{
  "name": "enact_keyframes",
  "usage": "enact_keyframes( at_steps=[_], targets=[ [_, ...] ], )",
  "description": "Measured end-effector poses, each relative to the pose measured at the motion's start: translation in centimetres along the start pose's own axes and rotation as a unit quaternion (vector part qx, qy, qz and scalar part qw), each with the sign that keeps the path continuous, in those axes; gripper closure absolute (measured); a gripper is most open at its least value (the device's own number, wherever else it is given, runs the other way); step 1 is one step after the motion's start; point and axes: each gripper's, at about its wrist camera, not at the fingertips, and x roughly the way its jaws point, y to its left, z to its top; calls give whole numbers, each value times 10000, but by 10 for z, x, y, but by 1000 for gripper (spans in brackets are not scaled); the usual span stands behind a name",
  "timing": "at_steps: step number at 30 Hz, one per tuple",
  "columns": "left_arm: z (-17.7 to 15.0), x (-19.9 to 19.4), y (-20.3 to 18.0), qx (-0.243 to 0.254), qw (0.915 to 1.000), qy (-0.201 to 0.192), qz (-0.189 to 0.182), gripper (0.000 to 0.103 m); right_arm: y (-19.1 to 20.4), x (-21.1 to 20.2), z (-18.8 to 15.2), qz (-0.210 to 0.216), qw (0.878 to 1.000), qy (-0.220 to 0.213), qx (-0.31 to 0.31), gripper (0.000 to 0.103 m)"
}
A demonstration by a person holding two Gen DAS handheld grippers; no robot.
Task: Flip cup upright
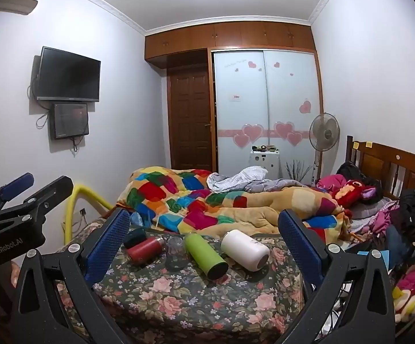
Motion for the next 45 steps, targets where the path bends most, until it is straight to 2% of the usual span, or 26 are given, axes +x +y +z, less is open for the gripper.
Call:
enact_keyframes(
  at_steps=[5, 7, 45],
  targets=[
    [3, -1, 6, 13, 10000, 22, 67, 0, 1, 0, 0, -11, 10000, 10, 10, 0],
    [1, 0, -3, 148, 9998, 39, 83, 0, 1, 1, 0, -14, 10000, 31, 20, 0],
    [-8, 5, 0, 55, 9997, 58, 211, 0, 2, 2, -3, 37, 10000, 79, -14, 0]
  ],
)
